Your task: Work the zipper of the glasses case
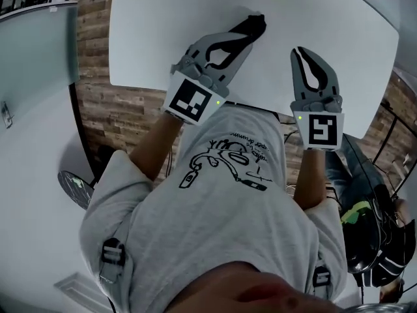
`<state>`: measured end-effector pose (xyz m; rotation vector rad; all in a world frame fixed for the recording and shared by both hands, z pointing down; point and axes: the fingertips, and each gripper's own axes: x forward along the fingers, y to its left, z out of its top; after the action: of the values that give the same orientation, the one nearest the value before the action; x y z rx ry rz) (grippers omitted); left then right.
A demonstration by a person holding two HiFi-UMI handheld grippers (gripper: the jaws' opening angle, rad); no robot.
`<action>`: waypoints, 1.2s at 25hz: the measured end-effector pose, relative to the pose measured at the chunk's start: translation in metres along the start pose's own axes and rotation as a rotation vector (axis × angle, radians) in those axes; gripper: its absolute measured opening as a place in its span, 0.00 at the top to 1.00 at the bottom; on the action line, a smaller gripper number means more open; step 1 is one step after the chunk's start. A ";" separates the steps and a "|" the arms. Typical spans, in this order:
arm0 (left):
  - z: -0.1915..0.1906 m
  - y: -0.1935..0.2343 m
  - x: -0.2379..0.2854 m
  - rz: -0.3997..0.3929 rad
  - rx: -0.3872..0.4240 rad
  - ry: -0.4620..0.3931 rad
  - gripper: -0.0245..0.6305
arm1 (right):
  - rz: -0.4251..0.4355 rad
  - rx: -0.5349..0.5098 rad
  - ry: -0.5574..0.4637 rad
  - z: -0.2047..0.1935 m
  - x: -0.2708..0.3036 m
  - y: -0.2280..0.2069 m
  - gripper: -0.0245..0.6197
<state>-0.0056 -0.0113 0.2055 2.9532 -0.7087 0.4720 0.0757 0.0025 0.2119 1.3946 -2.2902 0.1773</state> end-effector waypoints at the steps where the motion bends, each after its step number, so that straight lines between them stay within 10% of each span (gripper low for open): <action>1: -0.007 -0.001 0.006 -0.003 0.002 0.013 0.92 | 0.004 -0.001 0.009 -0.005 0.002 -0.003 0.90; 30: -0.197 0.040 0.089 0.038 0.036 0.387 0.92 | 0.282 -0.142 0.302 -0.174 0.164 -0.010 0.78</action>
<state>-0.0036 -0.0587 0.4205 2.7553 -0.7116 1.0304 0.0749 -0.0769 0.4372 0.9022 -2.1853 0.2860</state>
